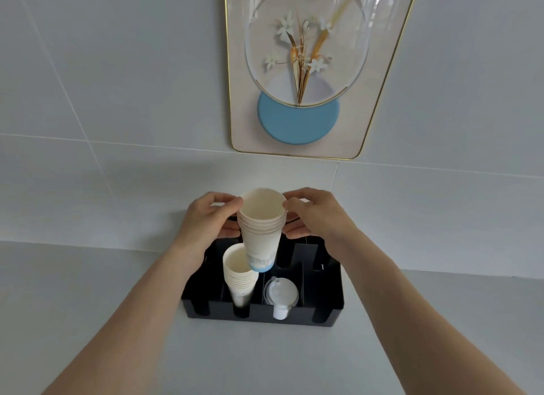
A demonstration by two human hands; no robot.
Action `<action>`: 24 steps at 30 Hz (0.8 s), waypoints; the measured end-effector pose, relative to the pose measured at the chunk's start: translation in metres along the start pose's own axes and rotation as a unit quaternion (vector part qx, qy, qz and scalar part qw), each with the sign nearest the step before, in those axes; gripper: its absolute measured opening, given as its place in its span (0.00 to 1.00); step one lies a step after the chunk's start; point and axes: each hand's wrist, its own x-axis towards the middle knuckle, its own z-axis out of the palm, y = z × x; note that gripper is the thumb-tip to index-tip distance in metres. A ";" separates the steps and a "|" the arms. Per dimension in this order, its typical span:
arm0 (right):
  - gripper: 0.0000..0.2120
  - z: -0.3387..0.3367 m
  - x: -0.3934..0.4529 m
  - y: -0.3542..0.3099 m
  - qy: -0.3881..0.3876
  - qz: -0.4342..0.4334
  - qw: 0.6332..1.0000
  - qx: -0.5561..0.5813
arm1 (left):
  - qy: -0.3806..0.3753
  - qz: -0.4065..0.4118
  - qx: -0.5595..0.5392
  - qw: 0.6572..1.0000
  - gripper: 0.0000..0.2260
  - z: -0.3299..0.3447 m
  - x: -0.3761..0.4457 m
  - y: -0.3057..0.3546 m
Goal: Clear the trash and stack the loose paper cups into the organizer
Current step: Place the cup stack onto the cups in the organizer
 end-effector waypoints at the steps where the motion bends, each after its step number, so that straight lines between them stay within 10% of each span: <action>1: 0.08 0.004 0.004 -0.005 0.001 -0.003 1.000 0.001 | 0.004 0.005 -0.002 1.000 0.07 -0.003 0.004 0.006; 24: 0.11 0.067 0.053 0.083 0.021 0.066 0.993 -0.091 | 0.039 -0.091 0.051 0.994 0.06 -0.033 0.036 -0.084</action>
